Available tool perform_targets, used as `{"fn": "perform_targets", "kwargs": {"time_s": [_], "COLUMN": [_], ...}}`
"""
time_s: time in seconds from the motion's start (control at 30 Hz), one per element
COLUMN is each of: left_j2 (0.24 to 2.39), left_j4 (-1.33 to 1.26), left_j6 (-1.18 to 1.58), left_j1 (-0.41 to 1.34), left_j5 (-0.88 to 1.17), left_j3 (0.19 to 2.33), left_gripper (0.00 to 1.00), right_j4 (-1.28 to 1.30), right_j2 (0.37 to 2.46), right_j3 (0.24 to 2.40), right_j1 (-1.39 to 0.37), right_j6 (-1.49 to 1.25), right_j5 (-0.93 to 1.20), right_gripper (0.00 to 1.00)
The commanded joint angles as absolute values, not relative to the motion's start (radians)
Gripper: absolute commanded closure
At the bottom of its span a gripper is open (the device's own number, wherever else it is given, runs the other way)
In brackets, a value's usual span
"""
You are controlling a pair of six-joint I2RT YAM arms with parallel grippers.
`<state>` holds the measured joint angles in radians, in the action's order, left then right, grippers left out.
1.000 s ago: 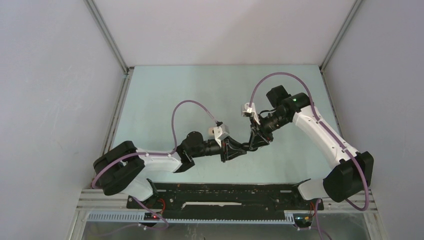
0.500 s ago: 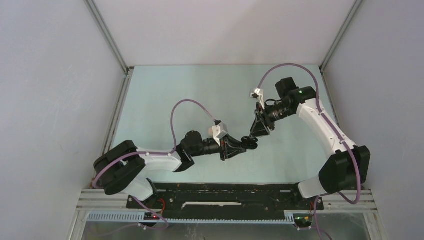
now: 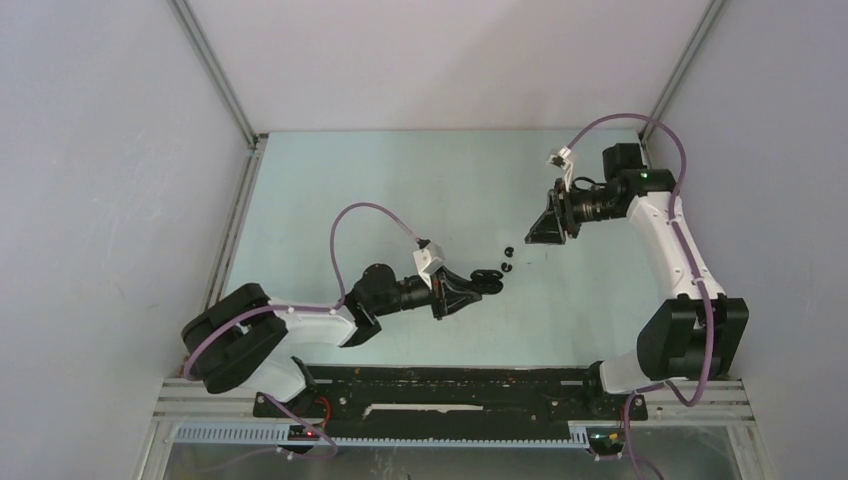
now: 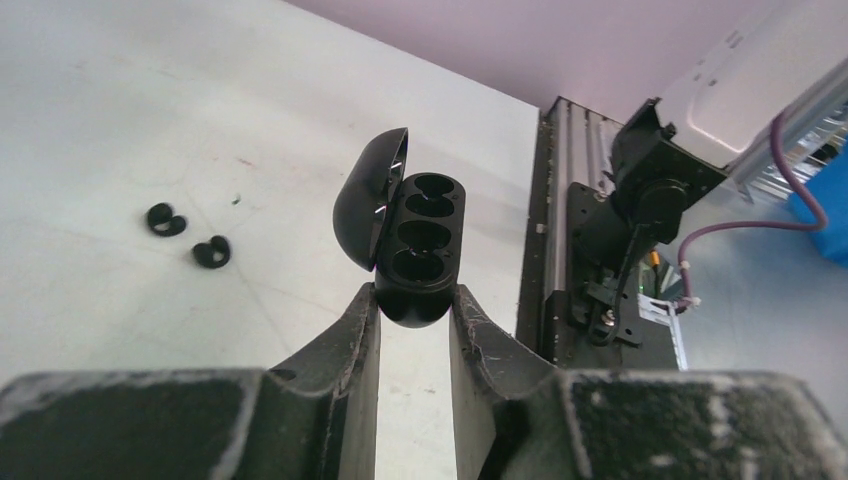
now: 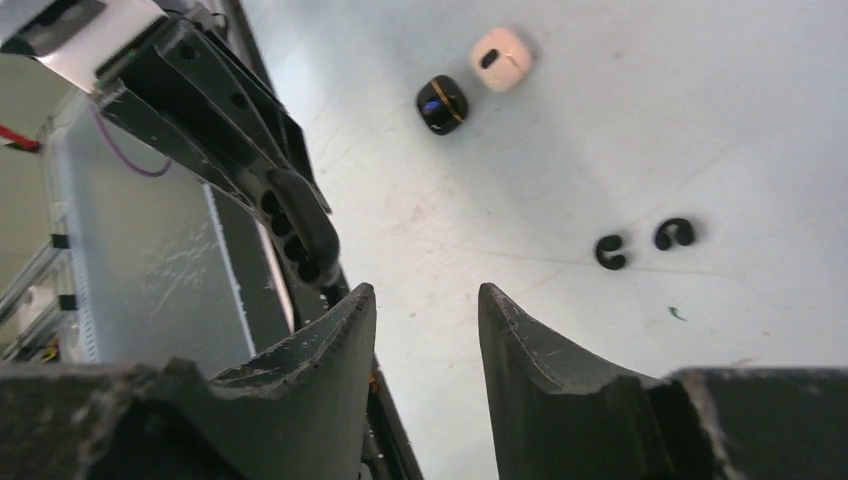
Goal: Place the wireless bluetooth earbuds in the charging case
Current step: Pick up the earbud from the center of the board.
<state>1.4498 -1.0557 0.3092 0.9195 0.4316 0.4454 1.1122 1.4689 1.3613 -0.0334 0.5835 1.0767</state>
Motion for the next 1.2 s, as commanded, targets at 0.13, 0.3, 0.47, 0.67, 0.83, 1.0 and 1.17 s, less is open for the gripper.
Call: {"fn": "perform_targets", "kwargs": {"time_s": [0.13,0.3,0.47,0.67,0.83,1.0,1.17], "left_j2": [1.352,1.316,1.254,1.200,1.186,1.194,1.205], "left_j4": [-1.027,-1.020,-0.963,-0.905,-0.886,-0.882,-0.883], "left_j6": [0.317,0.333,0.322,0.320,0.319,0.322,0.328], "left_j1": [0.885,0.884,0.881,0.860,0.850,0.847,0.843], "left_j5": [0.358,0.339,0.316,0.270,0.265,0.260,0.256], "left_j3": [0.433,0.414,0.400,0.383,0.377,0.380,0.383], "left_gripper": [1.00,1.00,1.00,1.00,1.00,1.00,1.00], "right_j4": [0.961,0.884,0.794,0.457,0.382,0.367,0.348], "right_j2": [1.559,1.606,1.588,1.445,1.460,1.495,1.528], "right_j3": [1.303,1.248,1.138,0.856,0.822,0.823,0.828], "right_j1": [-0.009,-0.029,-0.110,-0.150,-0.183,-0.209,-0.232], "right_j6": [0.620,0.651,0.809,0.979,1.026,1.060,1.082], "right_j5": [0.874,0.853,0.802,0.759,0.708,0.683,0.664], "right_gripper": [0.72,0.82,0.82,0.71,0.72,0.75,0.75]}}
